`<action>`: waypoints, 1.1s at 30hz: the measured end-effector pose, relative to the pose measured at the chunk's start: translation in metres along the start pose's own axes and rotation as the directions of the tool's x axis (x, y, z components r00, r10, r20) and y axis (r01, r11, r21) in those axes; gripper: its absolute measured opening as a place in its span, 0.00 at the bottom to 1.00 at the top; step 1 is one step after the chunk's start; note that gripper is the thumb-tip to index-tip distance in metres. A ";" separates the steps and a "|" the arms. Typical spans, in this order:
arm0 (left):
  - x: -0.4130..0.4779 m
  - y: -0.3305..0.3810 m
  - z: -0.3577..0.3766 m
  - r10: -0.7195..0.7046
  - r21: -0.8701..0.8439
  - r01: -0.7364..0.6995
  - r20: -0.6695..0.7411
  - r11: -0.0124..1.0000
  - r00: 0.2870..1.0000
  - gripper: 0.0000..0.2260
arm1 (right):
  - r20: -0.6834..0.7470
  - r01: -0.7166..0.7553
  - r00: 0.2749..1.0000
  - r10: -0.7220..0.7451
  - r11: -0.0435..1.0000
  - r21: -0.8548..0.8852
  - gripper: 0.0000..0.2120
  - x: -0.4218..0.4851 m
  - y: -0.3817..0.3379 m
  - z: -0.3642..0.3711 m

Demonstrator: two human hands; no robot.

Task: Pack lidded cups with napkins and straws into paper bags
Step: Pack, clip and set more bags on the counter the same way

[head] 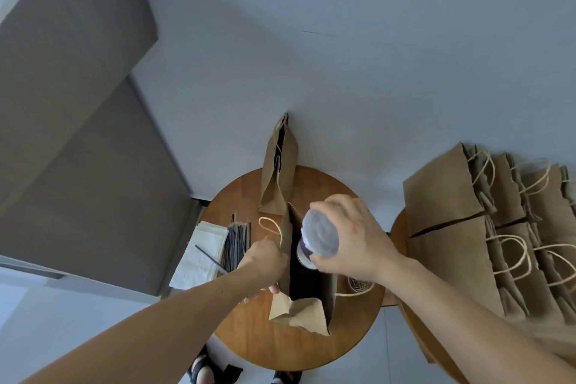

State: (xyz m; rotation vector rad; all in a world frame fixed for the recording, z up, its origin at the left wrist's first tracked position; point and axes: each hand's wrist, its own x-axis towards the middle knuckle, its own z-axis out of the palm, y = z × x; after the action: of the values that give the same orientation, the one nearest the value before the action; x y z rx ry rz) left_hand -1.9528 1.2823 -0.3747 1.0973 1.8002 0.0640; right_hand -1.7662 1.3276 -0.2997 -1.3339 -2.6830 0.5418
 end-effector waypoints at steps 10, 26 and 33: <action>-0.001 -0.015 0.009 0.070 0.000 -0.070 0.022 0.998 0.997 0.03 | 0.300 0.026 0.947 0.115 0.903 -0.429 0.41 0.008 -0.010 0.082; 0.001 -0.027 0.000 0.104 0.288 -0.084 -0.056 0.954 0.993 0.08 | 0.438 -0.240 0.803 0.403 0.892 -0.382 0.26 0.045 0.012 0.201; 0.008 -0.033 -0.005 0.167 0.336 -0.130 -0.083 0.933 0.982 0.09 | 0.422 -0.208 0.829 0.368 0.902 -0.378 0.28 0.037 0.008 0.211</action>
State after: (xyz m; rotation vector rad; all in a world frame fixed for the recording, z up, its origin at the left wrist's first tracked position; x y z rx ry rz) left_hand -1.9786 1.2705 -0.3939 1.4941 1.8662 -0.0916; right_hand -1.8338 1.3039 -0.5020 -1.9569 -3.0811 0.5501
